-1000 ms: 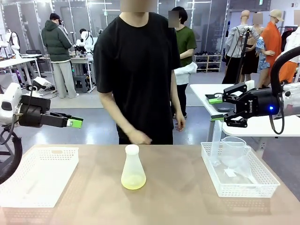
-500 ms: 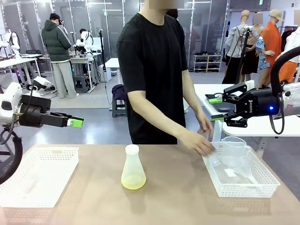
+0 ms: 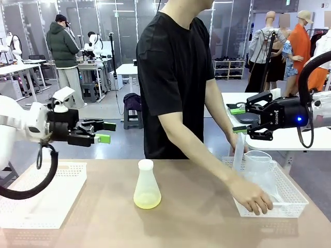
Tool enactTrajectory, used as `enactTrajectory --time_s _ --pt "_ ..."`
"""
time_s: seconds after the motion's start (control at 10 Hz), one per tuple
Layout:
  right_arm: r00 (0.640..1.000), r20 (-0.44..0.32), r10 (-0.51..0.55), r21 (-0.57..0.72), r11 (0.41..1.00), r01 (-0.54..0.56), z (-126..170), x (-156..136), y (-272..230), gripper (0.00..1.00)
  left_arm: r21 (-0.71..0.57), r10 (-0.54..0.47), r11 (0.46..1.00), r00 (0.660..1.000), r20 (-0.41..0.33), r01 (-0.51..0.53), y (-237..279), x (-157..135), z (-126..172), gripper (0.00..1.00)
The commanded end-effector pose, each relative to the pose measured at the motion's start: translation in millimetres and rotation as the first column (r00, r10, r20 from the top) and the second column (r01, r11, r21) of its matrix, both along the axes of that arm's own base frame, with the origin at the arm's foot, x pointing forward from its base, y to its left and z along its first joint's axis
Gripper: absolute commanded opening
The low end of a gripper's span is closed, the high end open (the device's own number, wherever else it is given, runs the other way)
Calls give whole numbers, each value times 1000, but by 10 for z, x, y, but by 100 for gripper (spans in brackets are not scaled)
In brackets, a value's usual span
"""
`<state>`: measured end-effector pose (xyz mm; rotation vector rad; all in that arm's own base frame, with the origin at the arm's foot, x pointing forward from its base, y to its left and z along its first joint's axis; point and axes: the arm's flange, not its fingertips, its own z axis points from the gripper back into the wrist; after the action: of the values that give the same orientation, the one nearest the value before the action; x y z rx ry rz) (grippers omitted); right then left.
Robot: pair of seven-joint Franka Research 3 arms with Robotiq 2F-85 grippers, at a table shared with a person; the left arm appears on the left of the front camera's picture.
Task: Prepare the solutions needed for the experiment.
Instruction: When the human places the Big flask in the center of the table, pick up the Big flask and place it in the left Organizing basket.
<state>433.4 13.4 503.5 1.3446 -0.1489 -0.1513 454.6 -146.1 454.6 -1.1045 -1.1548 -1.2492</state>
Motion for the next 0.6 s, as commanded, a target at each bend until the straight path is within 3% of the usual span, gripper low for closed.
enactTrajectory --time_s 0.0,0.1,0.2,0.5 --pt "1000 4 1 3 1000 -1 12 -5 6 57 -45 -97 994 995 30 98 -105 206 -209 100" --pt "1000 4 1 3 1000 -1 12 -5 6 57 -106 -116 988 993 7 116 -243 232 -248 100" --pt "1000 4 1 3 1000 -1 12 -5 6 57 -22 -45 999 999 19 45 -73 60 -128 100" --pt "1000 4 1 3 1000 -1 12 -5 6 57 -22 -45 999 999 19 45 -73 60 -128 100"
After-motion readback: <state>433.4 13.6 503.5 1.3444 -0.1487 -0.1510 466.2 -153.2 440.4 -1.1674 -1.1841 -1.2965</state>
